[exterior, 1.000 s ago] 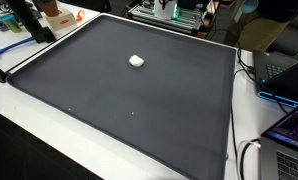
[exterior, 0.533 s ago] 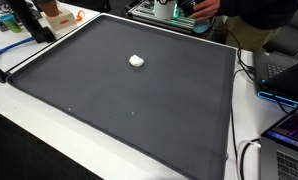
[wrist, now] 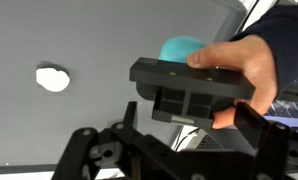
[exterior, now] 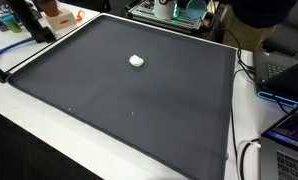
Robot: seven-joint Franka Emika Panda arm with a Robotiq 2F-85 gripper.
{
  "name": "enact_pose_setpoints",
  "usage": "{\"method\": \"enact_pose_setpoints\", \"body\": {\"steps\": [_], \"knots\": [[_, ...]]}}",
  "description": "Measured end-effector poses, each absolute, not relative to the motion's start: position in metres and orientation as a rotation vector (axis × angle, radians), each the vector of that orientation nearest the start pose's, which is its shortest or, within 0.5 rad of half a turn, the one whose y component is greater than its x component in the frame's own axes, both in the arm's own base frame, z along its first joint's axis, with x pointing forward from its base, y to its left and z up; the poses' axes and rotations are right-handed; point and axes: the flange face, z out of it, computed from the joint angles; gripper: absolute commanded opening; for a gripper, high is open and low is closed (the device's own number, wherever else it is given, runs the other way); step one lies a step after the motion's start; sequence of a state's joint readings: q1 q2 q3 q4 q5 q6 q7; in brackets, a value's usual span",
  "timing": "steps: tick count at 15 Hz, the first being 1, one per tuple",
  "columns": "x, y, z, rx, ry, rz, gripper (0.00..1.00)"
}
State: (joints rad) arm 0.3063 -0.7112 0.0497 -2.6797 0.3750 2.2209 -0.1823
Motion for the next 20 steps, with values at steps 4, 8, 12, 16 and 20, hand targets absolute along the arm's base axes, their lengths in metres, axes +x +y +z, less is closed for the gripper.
{"method": "enact_pose_setpoints", "body": {"steps": [4,8,12,16,20], "knots": [[0.319,0.136,0.485,-2.749,-0.500,-0.361,0.35],[0.314,0.134,0.488,-2.739,-0.511,-0.380,0.21],[0.310,0.132,0.487,-2.736,-0.518,-0.387,0.46],[0.305,0.130,0.486,-2.735,-0.518,-0.394,0.46],[0.304,0.129,0.487,-2.734,-0.518,-0.399,0.46]]}}
